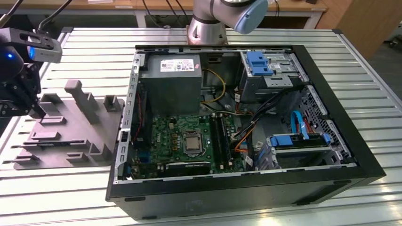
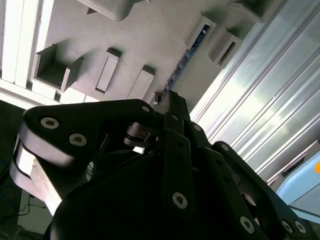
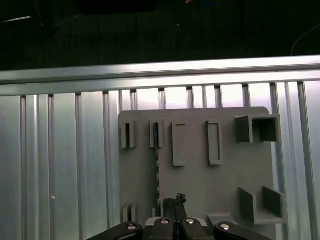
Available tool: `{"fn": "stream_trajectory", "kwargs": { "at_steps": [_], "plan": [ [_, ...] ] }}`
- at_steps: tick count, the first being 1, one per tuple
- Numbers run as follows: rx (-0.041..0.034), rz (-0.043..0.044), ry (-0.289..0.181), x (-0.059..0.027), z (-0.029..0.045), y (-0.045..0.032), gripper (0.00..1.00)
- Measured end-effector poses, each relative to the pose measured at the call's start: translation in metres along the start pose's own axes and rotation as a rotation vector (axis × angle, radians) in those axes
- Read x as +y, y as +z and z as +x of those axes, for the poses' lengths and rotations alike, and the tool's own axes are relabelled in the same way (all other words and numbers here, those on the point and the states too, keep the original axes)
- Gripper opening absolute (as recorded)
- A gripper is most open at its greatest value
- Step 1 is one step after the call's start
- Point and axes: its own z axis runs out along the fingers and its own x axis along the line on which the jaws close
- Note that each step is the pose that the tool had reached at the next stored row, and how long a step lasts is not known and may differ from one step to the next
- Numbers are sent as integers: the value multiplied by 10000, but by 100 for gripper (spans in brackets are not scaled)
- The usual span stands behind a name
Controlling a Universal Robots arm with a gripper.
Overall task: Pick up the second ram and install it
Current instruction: 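Pick up the second ram and move it above second insertion slot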
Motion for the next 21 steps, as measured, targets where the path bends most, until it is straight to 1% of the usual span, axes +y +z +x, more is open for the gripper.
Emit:
{"fn": "stream_trajectory", "kwargs": {
  "at_steps": [3, 7, 15, 17, 19, 20, 21],
  "plan": [
    [-2, -1, 48, 3, 23, 20, 10],
    [-3, -1, 77, -2, 73, 56, 10],
    [-2, -1, 83, -14, 205, 143, 10],
    [-5, 1, 83, -16, 214, 166, 10],
    [-11, -3, 85, -15, 214, 167, 10],
    [-20, -3, 83, -16, 214, 166, 10],
    [-46, 4, 80, -16, 214, 167, 10]
  ]
}}
